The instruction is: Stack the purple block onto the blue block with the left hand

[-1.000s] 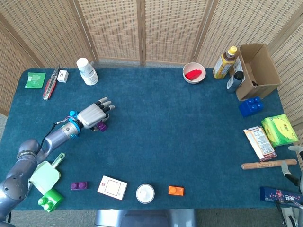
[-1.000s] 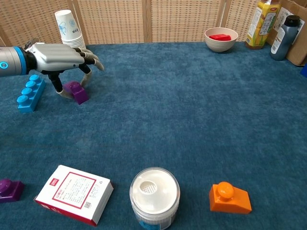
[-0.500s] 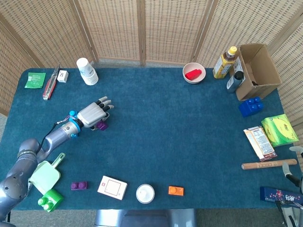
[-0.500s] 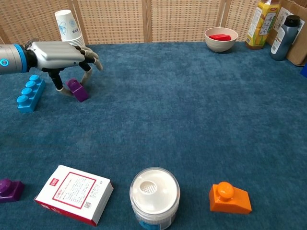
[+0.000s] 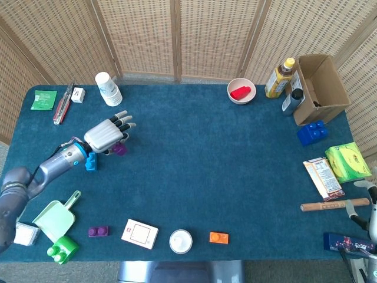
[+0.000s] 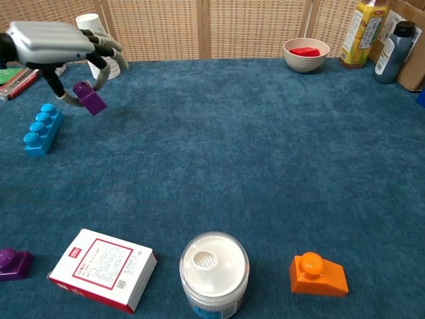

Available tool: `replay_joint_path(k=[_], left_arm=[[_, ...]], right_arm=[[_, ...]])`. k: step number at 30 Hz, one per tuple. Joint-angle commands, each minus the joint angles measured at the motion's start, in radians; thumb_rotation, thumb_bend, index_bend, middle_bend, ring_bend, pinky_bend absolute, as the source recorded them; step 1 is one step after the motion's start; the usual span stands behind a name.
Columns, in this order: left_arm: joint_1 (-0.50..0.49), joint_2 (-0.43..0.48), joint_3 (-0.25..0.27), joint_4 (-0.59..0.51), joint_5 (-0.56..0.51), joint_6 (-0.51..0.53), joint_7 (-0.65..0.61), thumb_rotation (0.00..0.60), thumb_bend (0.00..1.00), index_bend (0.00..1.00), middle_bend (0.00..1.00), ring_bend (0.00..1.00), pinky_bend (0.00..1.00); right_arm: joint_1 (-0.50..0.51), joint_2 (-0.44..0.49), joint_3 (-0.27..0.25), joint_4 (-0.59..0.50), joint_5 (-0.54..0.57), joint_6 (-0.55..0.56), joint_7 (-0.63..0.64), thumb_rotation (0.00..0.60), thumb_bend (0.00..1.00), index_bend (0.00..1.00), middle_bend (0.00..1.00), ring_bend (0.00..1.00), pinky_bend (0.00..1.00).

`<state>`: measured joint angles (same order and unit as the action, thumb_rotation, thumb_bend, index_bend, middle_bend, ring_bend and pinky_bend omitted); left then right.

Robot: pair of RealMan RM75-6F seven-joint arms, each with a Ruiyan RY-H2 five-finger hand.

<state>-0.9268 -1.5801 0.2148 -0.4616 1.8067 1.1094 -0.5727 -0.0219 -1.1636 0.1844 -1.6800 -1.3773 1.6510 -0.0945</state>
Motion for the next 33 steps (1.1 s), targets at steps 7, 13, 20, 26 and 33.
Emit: replay_joint_path(k=[7, 13, 20, 26, 33], left_arm=[[0.054, 0.127, 0.028, -0.120, 0.004, 0.039, 0.047, 0.600, 0.31, 0.61, 0.19, 0.09, 0.00], [0.095, 0.179, 0.038, -0.167, -0.010, 0.028, 0.082, 0.600, 0.31, 0.61, 0.19, 0.09, 0.00], [0.128, 0.207, 0.051, -0.178, -0.007, 0.025, 0.113, 0.600, 0.31, 0.62, 0.19, 0.09, 0.00], [0.140, 0.195, 0.058, -0.164, 0.002, 0.014, 0.121, 0.600, 0.31, 0.62, 0.19, 0.09, 0.00], [0.135, 0.163, 0.069, -0.122, 0.028, 0.014, 0.128, 0.600, 0.31, 0.62, 0.19, 0.09, 0.00]], right_arm=[[0.028, -0.027, 0.001, 0.019, 0.001, -0.036, -0.009, 0.600, 0.28, 0.38, 0.14, 0.00, 0.00], [0.036, -0.032, -0.001, 0.018, -0.001, -0.048, -0.016, 0.600, 0.28, 0.38, 0.14, 0.00, 0.00], [0.042, -0.033, 0.001, 0.014, 0.001, -0.054, -0.023, 0.600, 0.28, 0.38, 0.14, 0.00, 0.00], [0.049, -0.034, 0.001, 0.014, 0.002, -0.062, -0.026, 0.600, 0.28, 0.38, 0.14, 0.00, 0.00], [0.044, -0.027, 0.003, 0.008, 0.009, -0.054, -0.029, 0.600, 0.28, 0.38, 0.14, 0.00, 0.00]])
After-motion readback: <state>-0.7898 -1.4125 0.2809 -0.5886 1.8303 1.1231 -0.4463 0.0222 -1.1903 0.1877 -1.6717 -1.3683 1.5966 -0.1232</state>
